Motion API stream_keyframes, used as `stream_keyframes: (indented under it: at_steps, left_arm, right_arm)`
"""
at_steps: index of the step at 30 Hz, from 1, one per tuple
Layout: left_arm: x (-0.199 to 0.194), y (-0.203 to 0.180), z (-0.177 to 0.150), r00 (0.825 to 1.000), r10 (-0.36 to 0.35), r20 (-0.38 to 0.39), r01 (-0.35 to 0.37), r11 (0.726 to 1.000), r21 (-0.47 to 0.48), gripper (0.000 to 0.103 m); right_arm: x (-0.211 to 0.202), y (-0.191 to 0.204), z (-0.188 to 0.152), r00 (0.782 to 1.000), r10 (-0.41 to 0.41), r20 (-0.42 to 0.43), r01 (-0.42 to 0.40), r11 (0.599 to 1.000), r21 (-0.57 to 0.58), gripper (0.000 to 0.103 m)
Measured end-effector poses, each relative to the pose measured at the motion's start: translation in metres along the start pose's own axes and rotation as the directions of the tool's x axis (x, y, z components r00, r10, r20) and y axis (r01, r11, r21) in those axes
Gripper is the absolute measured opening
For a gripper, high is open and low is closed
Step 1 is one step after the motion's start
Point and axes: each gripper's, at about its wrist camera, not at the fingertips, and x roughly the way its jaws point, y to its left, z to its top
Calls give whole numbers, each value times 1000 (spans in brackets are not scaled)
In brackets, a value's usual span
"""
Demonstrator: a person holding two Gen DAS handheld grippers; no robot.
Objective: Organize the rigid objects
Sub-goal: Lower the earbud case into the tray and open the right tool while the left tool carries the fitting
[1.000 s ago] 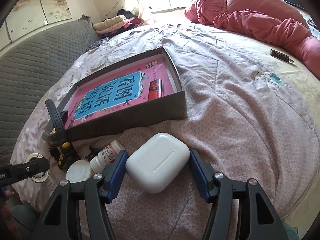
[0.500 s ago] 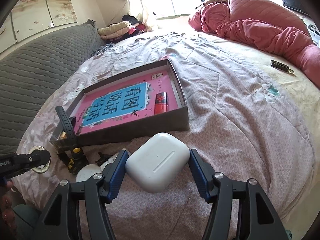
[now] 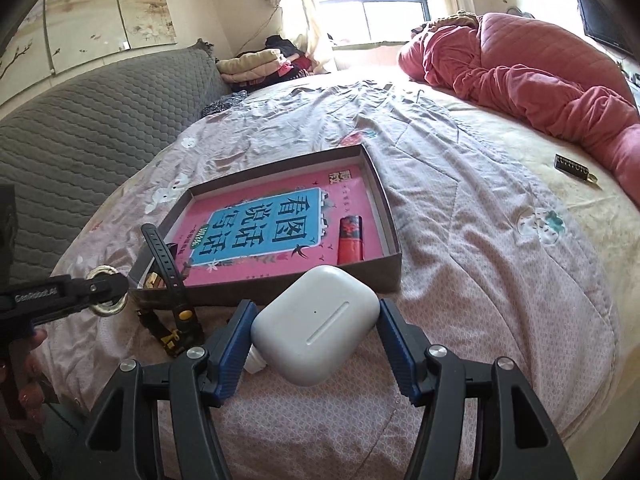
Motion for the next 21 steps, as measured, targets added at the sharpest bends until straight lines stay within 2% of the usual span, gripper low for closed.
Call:
stream_keyframes:
  at_steps: [12, 21]
  left_arm:
    - [27, -5, 25, 1000, 13, 1, -13, 1000, 28, 35]
    - [48, -14, 35, 1000, -3, -15, 3, 999, 36, 35]
  right_arm:
    - [20, 7, 23, 1000, -6, -3, 6, 1000, -25, 61]
    - [37, 5, 39, 1000, -22, -7, 21, 999, -45, 61]
